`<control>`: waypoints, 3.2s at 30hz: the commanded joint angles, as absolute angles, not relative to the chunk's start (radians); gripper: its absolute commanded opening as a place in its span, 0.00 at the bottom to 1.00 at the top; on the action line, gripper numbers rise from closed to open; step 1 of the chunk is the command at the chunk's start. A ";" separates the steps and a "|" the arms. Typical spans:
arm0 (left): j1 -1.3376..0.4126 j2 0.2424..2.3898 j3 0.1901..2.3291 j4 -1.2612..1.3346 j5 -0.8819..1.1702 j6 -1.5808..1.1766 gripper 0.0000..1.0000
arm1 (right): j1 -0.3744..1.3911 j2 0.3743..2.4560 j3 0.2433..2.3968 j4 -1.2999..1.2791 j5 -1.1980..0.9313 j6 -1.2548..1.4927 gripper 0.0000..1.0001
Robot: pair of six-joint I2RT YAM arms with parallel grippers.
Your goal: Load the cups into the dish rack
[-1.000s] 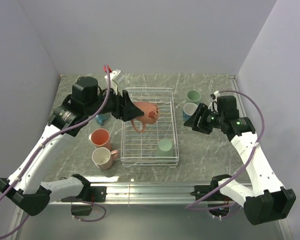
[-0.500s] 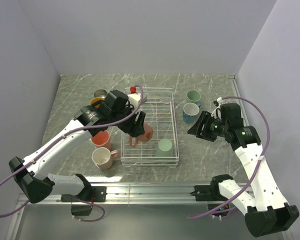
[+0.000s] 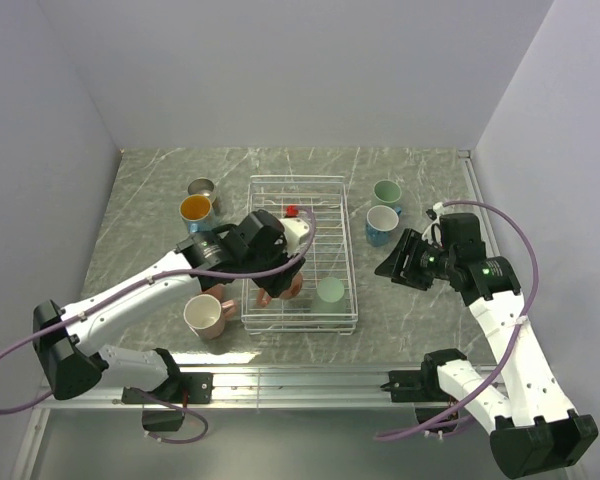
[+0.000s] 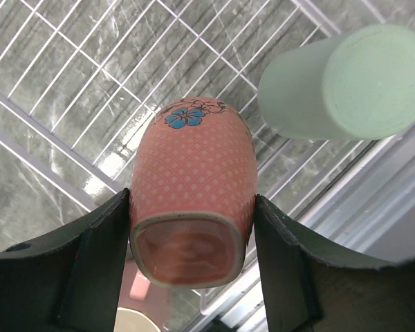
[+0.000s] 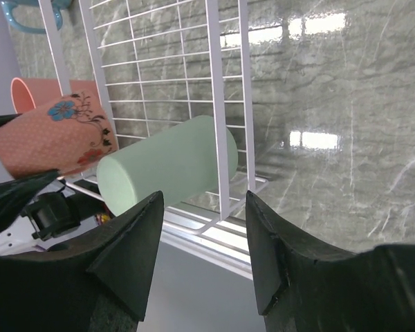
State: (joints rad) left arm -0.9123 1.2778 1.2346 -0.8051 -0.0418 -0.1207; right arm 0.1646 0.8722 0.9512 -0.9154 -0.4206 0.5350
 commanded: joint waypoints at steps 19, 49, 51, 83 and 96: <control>-1.014 1.348 1.212 -0.776 0.031 -0.011 0.00 | 0.161 0.822 0.897 -0.890 -0.436 0.584 0.57; -1.097 1.459 1.319 -0.870 0.066 0.021 0.87 | 0.161 0.867 0.897 -0.873 -0.425 0.555 0.57; -1.104 1.470 1.321 -0.873 0.064 0.023 0.88 | 0.161 0.870 0.897 -0.871 -0.425 0.555 0.57; -0.907 1.080 1.519 -0.781 0.195 -0.288 0.97 | 0.152 1.394 1.336 -0.890 0.058 0.486 0.58; -0.891 1.011 1.404 -0.721 0.176 -0.374 0.97 | 0.114 1.641 1.390 -0.727 0.026 0.499 0.57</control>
